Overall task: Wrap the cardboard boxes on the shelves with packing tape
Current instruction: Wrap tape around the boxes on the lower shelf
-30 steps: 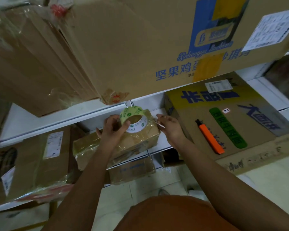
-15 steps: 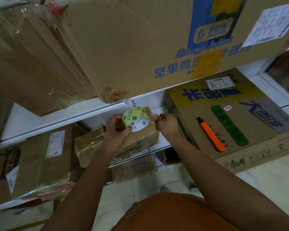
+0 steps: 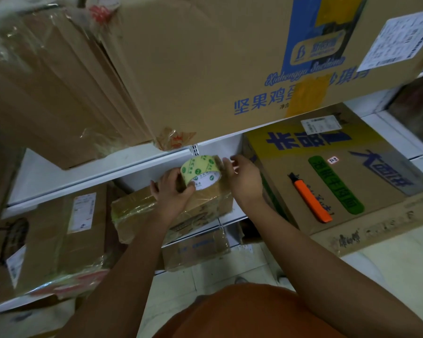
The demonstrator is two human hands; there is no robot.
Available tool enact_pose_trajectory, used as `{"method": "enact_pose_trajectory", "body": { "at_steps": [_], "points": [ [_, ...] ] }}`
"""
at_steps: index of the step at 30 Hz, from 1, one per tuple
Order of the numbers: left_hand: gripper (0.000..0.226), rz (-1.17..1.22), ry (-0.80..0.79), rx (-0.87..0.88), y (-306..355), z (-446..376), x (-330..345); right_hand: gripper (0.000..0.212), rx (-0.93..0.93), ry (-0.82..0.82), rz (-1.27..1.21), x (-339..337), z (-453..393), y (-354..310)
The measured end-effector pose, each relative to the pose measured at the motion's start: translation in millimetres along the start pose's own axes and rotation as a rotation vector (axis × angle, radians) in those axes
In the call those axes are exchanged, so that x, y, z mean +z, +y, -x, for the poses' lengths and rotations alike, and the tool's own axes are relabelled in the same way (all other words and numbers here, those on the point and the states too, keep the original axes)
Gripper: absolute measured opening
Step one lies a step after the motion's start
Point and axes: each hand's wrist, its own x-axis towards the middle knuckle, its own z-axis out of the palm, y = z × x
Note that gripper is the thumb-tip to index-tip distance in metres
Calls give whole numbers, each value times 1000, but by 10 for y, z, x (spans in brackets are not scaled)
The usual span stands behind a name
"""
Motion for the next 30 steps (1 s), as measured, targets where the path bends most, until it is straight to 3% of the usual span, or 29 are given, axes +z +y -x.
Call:
{"method": "enact_pose_trajectory", "body": {
  "at_steps": [4, 9, 14, 16, 20, 25, 30],
  "points": [
    [75, -66, 14, 57, -38, 37, 54, 44, 57, -267, 120, 196, -26, 31],
    [36, -60, -12, 108, -9, 32, -158, 46, 89, -263, 358, 264, -76, 6],
    [40, -213, 188, 124, -965, 280, -1186, 43, 167, -251, 262, 211, -21, -191],
    [33, -373, 236, 51, -1372, 547, -1645, 44, 147, -258, 376, 256, -50, -205],
    [31, -590, 95, -73, -1710, 790, -2033, 48, 67, -237, 444, 401, 15, -214],
    [56, -636, 12, -66, -1737, 768, -1988, 54, 82, -199, 487, 386, 85, -177],
    [46, -717, -24, -48, -1660, 996, -1895, 53, 138, -213, 513, 359, 123, -243]
  ]
}}
